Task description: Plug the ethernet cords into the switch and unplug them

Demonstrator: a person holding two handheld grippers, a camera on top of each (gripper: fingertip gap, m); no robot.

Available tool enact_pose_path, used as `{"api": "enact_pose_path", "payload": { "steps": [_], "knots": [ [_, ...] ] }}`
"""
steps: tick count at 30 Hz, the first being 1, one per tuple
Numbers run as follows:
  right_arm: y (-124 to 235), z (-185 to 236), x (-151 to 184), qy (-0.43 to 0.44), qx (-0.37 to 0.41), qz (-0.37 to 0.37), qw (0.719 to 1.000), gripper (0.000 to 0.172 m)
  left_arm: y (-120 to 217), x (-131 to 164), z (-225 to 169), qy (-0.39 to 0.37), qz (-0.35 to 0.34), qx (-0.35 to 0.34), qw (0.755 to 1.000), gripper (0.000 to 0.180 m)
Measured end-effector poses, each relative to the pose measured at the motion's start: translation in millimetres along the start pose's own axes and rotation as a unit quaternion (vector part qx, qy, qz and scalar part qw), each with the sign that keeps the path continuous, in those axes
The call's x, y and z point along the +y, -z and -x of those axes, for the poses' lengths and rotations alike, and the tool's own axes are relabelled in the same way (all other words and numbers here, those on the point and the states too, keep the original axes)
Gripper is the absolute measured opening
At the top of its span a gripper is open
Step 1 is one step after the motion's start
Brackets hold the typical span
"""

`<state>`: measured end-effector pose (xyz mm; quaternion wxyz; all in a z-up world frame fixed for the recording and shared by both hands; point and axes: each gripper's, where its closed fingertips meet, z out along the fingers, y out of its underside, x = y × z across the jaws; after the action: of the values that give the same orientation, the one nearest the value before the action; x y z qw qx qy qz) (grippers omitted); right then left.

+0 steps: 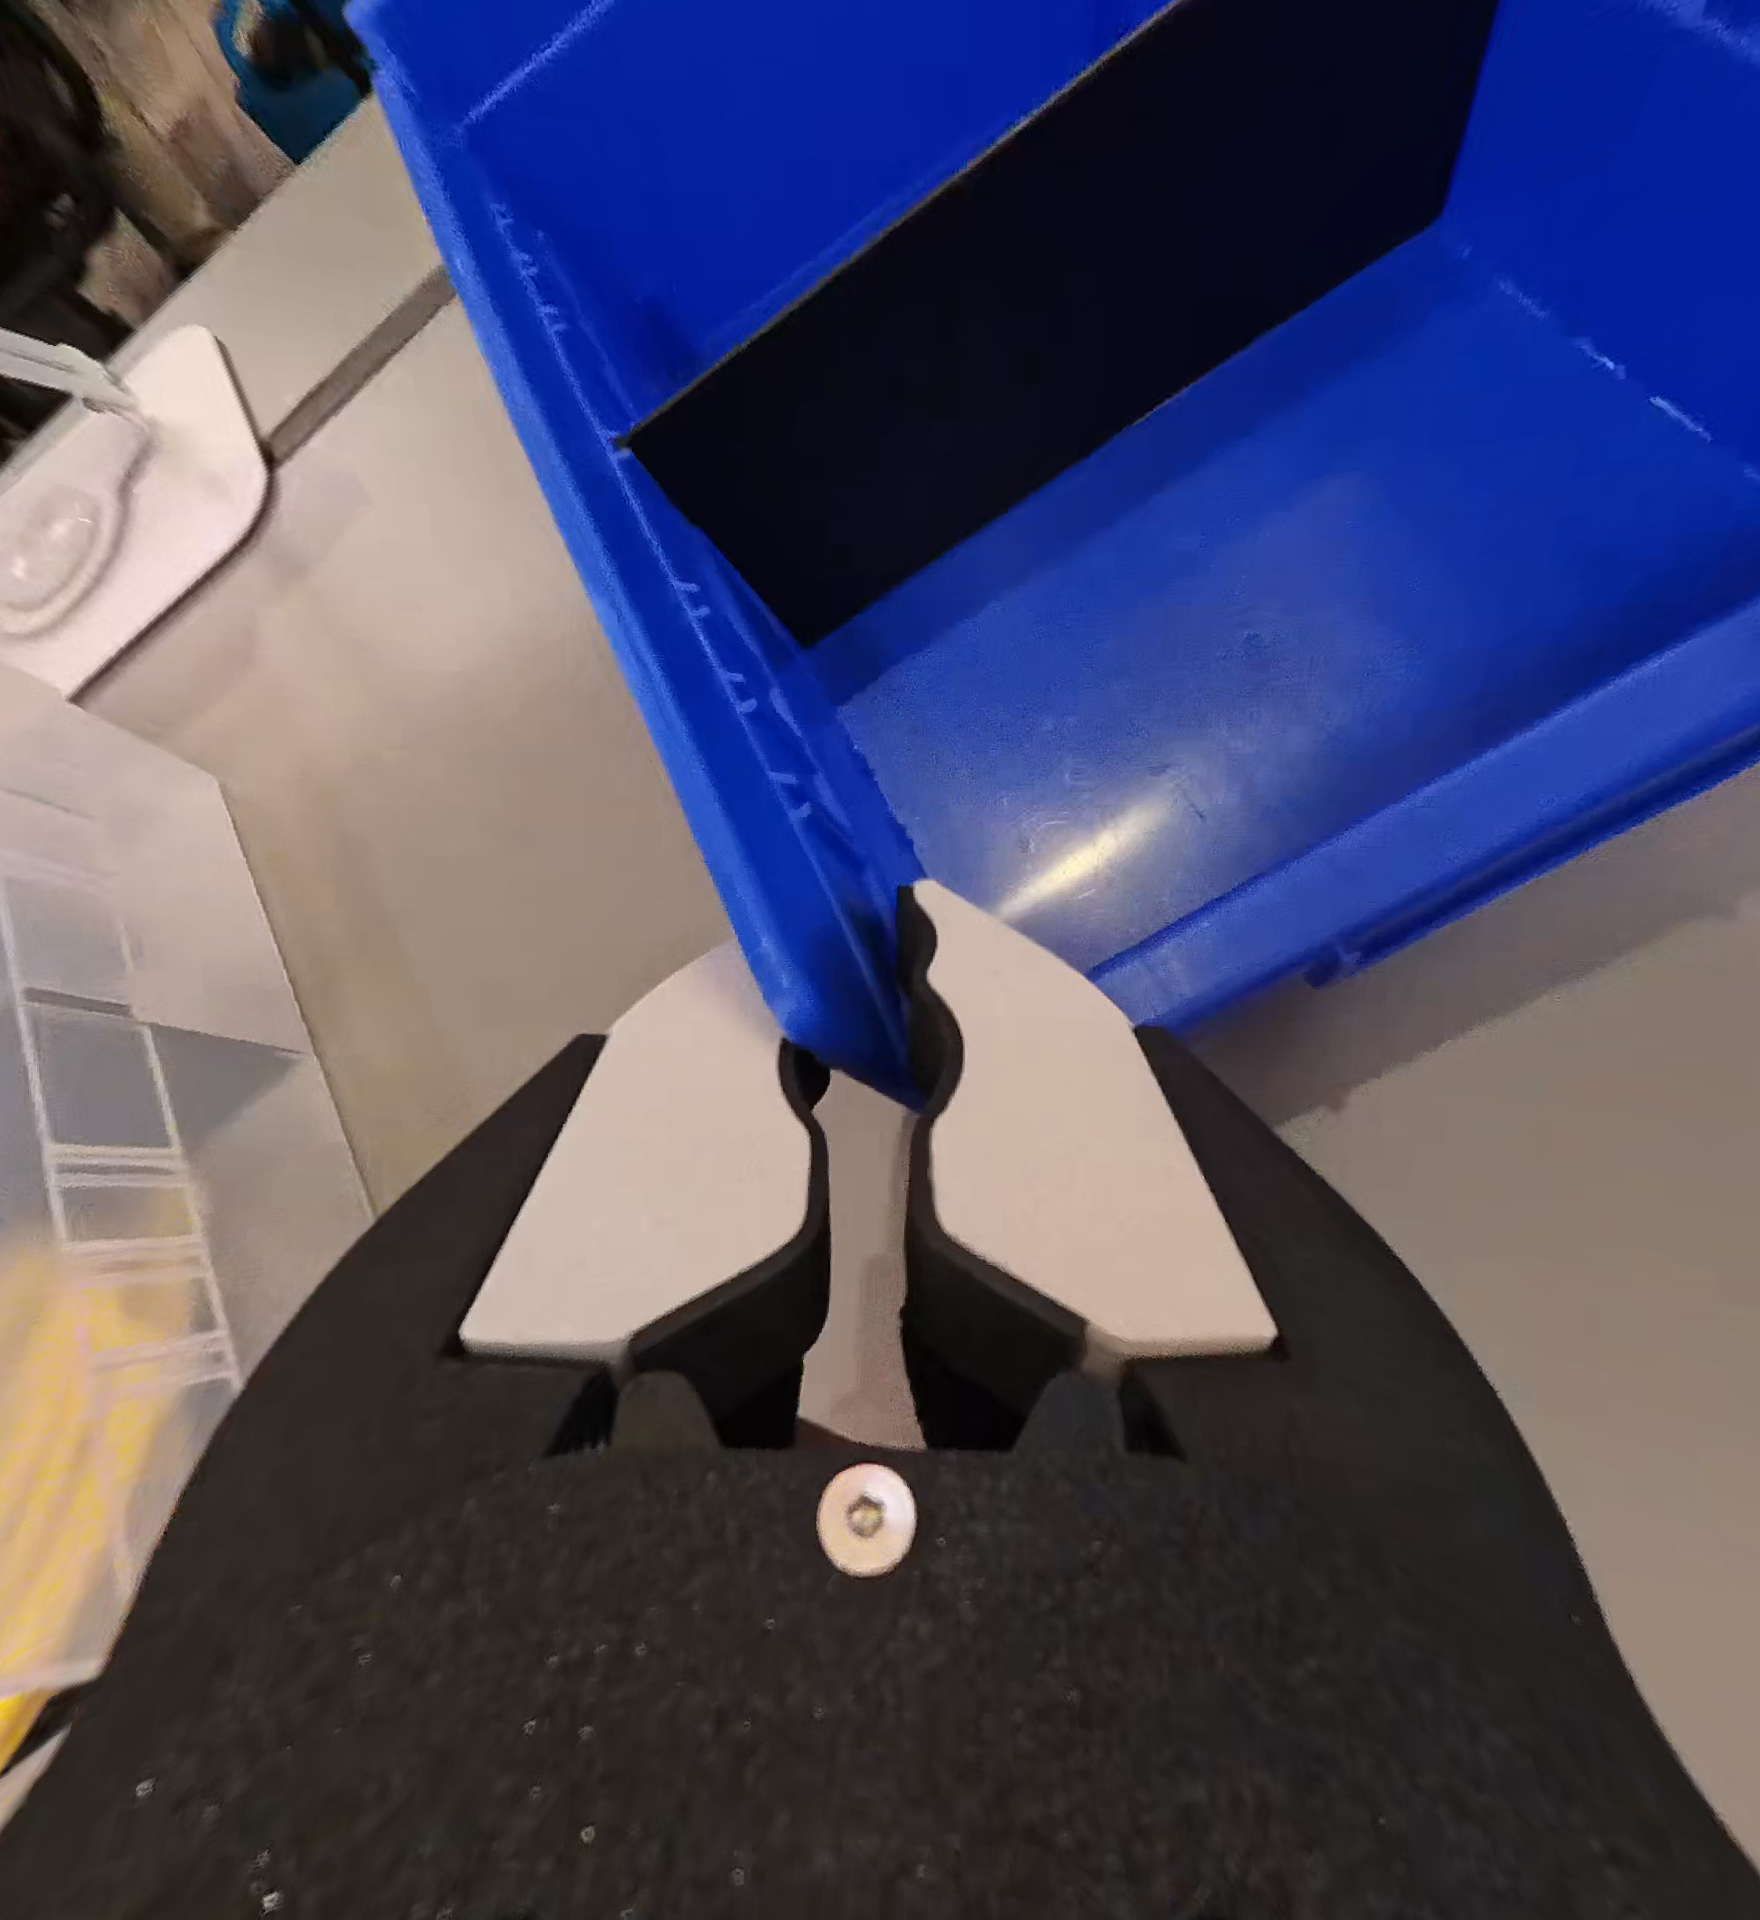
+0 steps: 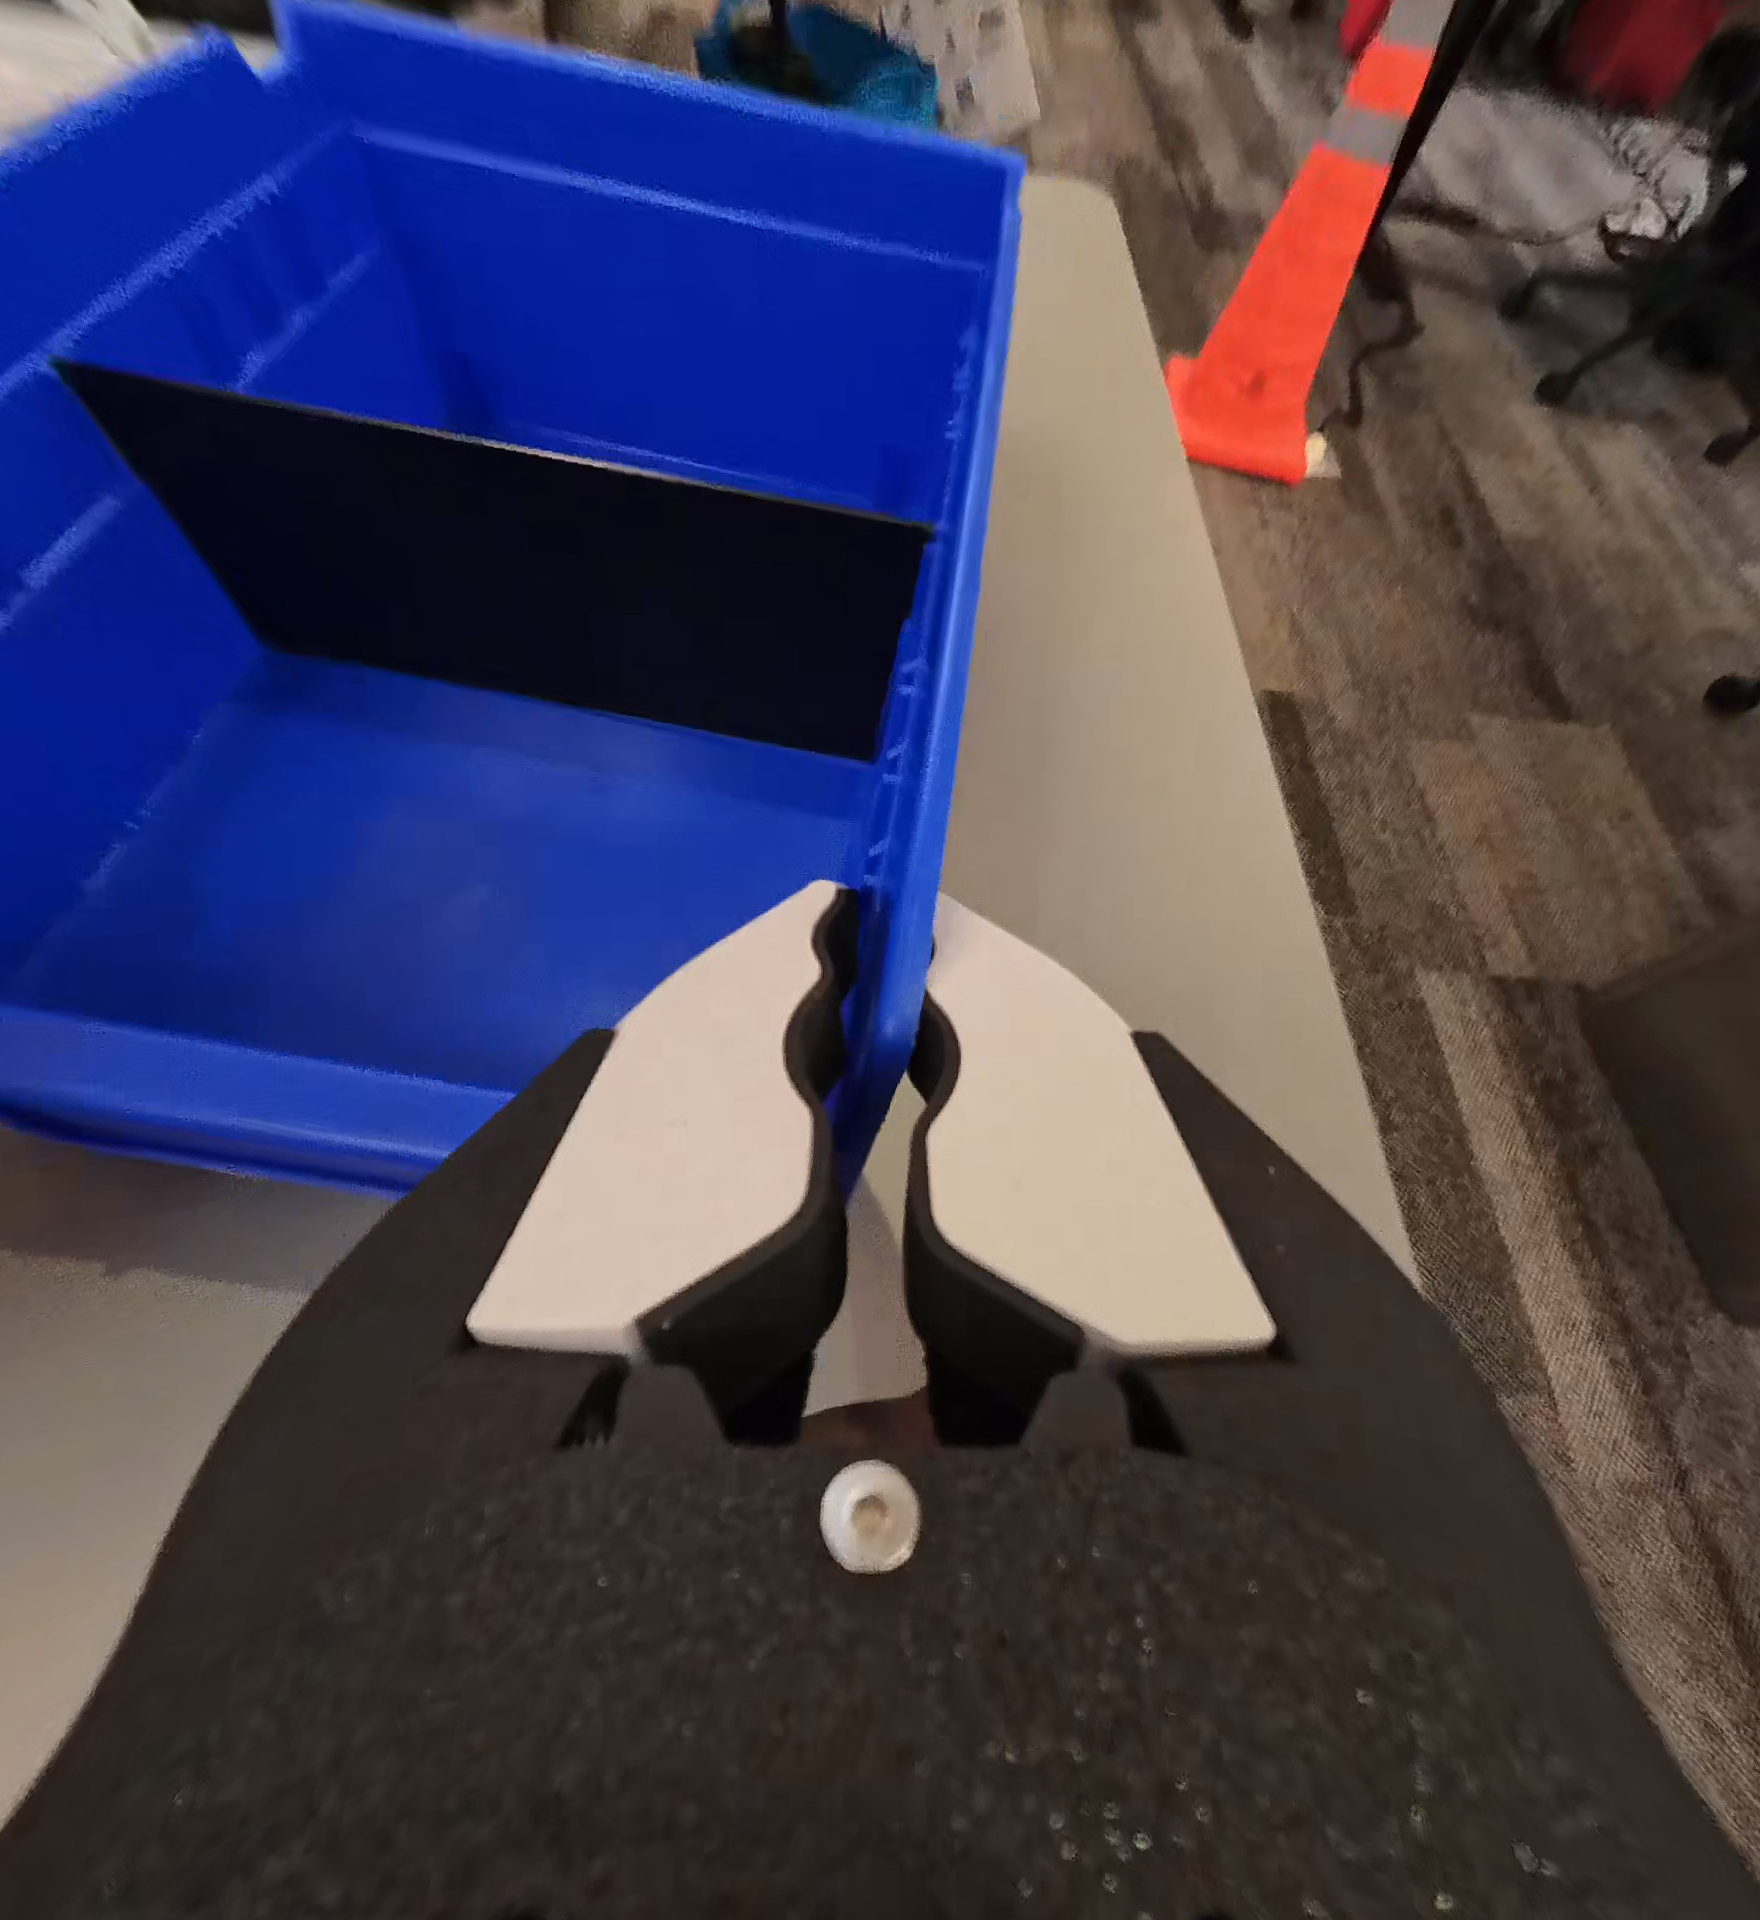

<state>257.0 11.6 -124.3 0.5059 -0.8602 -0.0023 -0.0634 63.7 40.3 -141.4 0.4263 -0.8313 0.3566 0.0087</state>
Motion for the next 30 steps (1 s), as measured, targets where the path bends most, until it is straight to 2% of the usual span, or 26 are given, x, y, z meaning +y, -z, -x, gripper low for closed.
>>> {"api": "enact_pose_path", "payload": {
  "steps": [4, 5, 10, 11, 13, 14, 16, 21, 24, 27, 30],
  "knots": [
    [-6.3, -0.4, 1.2, 0.019, -0.009, -0.002, 1.0, 0.007, -0.7, 1.1, -4.0, 0.007, -0.017, 0.01, 1.0, 0.015],
    [-7.4, -1.6, 1.2, 0.023, -0.007, 0.001, 1.0, 0.007, -1.1, 3.3, -7.5, -0.002, -0.009, 0.021, 1.0, 0.019],
    [-10.2, -7.6, 2.4, -0.015, 0.002, 0.012, 1.0, 0.009, 7.2, 5.0, -14.7, -0.071, -0.002, 0.027, 0.997, 0.02],
    [-9.4, -7.5, 3.3, -0.015, 0.0, 0.016, 1.0, 0.012, 10.6, 7.0, -16.3, -0.073, 0.0, 0.041, 0.996, 0.021],
    [-4.6, -10.0, 2.2, 0.0, 0.003, 0.015, 1.0, 0.029, 21.4, 15.2, -17.2, -0.055, 0.013, 0.086, 0.995, 0.025],
    [-0.8, -11.4, 0.9, 0.01, 0.004, 0.012, 1.0, 0.036, 31.1, 17.0, -16.6, -0.046, 0.011, 0.114, 0.992, 0.035],
    [8.0, -15.8, -4.4, 0.015, 0.013, 0.004, 1.0, 0.039, 57.3, 15.0, -4.2, -0.025, -0.018, 0.151, 0.988, 0.038],
    [27.6, -10.4, -26.8, -0.006, 0.008, -0.019, 1.0, 0.039, 140.0, 14.9, 58.3, 0.039, -0.109, 0.197, 0.973, 0.05],
    [40.9, 17.2, -48.0, 0.018, -0.013, -0.041, 0.999, 0.039, 171.0, 39.1, 131.6, 0.075, -0.15, 0.114, 0.979, 0.049],
    [55.8, 70.3, -73.1, 0.054, -0.052, -0.068, 0.995, 0.039, 186.0, 82.6, 210.7, 0.167, -0.165, 0.034, 0.971, 0.047],
    [74.4, 164.9, -92.9, 0.053, -0.167, -0.087, 0.981, 0.041, 189.5, 127.5, 270.0, 0.286, -0.177, 0.005, 0.942, 0.057]
  ]
}}
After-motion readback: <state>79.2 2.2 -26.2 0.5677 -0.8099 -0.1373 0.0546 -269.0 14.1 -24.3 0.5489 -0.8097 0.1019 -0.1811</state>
